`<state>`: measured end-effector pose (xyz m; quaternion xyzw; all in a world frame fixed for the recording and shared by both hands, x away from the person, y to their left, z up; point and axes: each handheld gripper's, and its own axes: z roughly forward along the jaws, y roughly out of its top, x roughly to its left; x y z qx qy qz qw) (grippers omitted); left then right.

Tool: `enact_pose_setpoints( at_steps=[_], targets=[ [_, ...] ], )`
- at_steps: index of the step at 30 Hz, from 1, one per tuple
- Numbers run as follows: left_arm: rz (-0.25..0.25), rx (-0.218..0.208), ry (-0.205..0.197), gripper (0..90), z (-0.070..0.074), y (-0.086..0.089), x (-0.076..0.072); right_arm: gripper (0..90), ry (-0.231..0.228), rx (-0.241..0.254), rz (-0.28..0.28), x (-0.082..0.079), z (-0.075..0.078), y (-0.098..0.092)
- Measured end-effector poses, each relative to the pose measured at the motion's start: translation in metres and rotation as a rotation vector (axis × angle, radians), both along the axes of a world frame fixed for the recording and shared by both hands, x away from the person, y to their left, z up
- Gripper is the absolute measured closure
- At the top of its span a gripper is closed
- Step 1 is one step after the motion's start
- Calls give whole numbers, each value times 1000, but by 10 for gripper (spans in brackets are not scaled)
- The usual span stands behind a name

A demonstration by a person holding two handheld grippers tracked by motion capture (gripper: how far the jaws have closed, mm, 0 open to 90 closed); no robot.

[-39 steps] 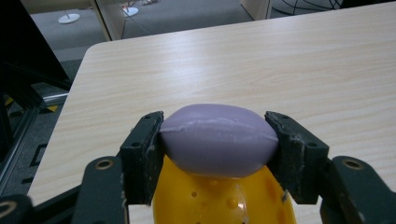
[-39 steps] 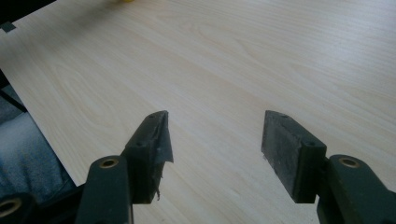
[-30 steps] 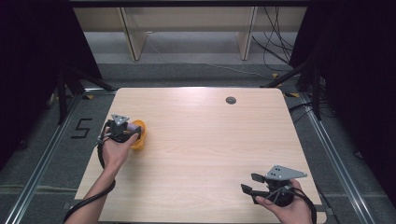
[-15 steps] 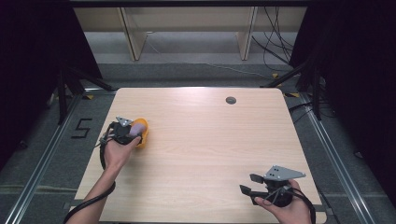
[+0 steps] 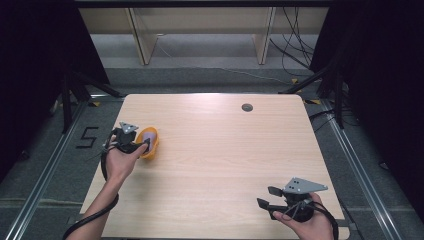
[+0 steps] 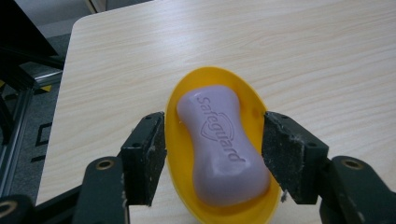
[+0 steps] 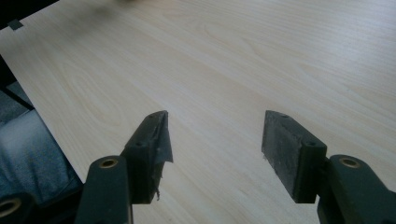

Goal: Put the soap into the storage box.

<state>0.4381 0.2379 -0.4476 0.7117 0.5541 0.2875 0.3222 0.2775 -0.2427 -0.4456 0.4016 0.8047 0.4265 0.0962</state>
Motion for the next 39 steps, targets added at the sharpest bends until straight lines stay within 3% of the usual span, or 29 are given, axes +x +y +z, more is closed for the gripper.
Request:
enact_pose_setpoints(
  at_steps=[7, 11, 13, 18, 25, 26, 28, 34, 35, 39],
  targets=[
    [-42, -47, -5, 391, 9, 14, -20, 424, -34, -4, -9, 1, 0, -1],
    [-65, -69, -15, 386, 13, 23, -36, 430, -14, -3, -10, 0, 2, -2],
    [-70, -74, -25, 385, 15, 27, -46, 433, -43, -13, -3, 1, 1, -4],
    [-91, -90, -41, 366, 16, 36, -71, 439, -42, -14, -3, 1, 1, -4],
    [-106, -98, -64, 357, 5, 48, -107, 439, -60, -23, -2, 2, 1, -5],
    [-105, -95, -62, 357, 4, 49, -111, 439, -32, -6, -12, 0, 1, -4],
    [-103, -96, -68, 356, 1, 53, -120, 438, -60, -21, -2, 2, 0, -5],
    [-107, -96, -100, 354, -13, 60, -143, 438, -61, -24, -5, 3, 0, -6],
    [-106, -105, -104, 354, -15, 62, -146, 438, -29, -11, -24, 0, 1, -5],
    [-92, -119, -115, 361, -27, 67, -161, 437, -33, -15, -23, 0, 1, -5]
  ],
)
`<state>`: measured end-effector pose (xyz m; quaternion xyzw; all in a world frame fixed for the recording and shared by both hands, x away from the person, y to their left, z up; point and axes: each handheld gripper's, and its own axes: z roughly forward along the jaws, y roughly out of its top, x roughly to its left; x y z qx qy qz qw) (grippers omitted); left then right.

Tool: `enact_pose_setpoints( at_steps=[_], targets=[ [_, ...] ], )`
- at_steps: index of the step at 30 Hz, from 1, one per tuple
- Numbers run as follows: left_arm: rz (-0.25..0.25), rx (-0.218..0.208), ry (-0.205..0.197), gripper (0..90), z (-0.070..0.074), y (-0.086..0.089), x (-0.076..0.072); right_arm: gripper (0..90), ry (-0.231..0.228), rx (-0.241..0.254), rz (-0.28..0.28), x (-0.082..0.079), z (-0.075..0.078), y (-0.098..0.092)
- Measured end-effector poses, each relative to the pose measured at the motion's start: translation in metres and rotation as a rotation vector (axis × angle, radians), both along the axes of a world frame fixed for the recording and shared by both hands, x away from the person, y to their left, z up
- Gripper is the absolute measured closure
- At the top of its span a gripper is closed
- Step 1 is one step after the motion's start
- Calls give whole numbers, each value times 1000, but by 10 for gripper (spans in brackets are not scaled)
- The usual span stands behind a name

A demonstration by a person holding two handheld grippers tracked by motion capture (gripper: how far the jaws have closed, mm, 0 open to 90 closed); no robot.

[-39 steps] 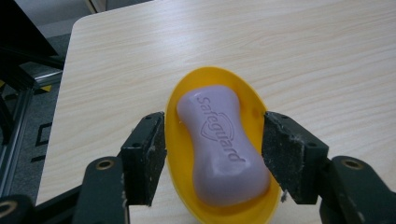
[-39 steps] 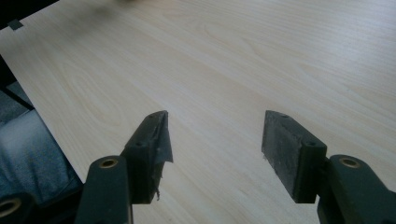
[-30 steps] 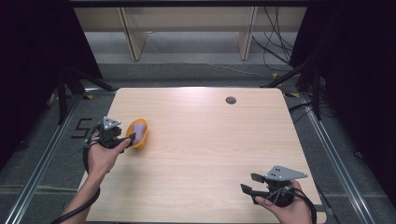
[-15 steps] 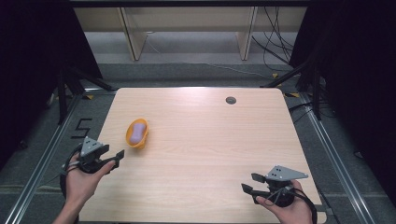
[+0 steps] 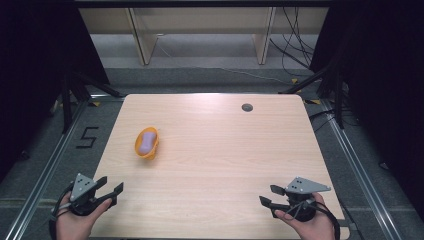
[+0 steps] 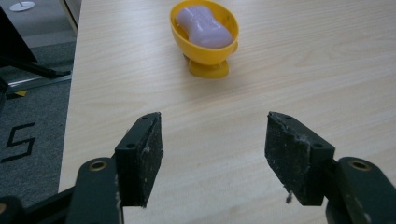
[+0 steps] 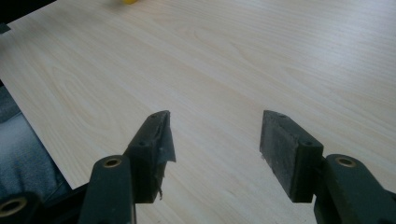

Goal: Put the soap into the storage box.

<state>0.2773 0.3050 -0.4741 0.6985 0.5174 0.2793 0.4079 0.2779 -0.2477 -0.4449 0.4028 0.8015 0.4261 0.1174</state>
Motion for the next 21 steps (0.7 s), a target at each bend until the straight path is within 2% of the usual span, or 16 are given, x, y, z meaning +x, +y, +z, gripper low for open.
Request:
enact_pose_setpoints(
  at_steps=[5, 7, 8, 9, 10, 11, 13, 14, 16, 18, 20, 21],
  targets=[
    [-2, -2, -15, 368, -18, 4, -12, 437, -9, -2, -5, 0, 0, -1],
    [2, -19, 7, 369, -24, 4, -15, 436, -16, -8, -8, 0, -1, -1],
    [2, -23, 10, 369, -26, 4, -15, 436, -36, -6, 0, 2, -2, -2],
    [6, -18, 16, 369, -27, 3, -15, 435, -40, -8, 1, 3, -2, -2],
    [2, -17, 12, 369, -27, 3, -14, 435, -39, -9, -20, 1, -2, -2],
    [2, -17, 12, 369, -27, 3, -14, 435, -63, -30, -15, 3, -2, -4],
    [5, -15, -10, 369, -24, 4, -14, 435, -39, -2, -38, 1, -4, -2],
    [7, -19, -11, 369, -24, 4, -13, 435, -65, -16, -18, 3, -5, -4],
    [11, -19, -8, 369, -24, 6, -13, 435, -51, -4, -45, 1, -4, -4],
    [16, -17, -3, 369, -25, 7, -13, 436, -68, -12, -31, 3, -5, -6],
    [11, -20, -4, 369, -25, 7, -12, 435, -66, -12, -40, 1, -6, -5],
    [11, -24, -6, 369, -26, 6, -11, 436, -72, -30, -33, 2, -5, -7]
  ],
)
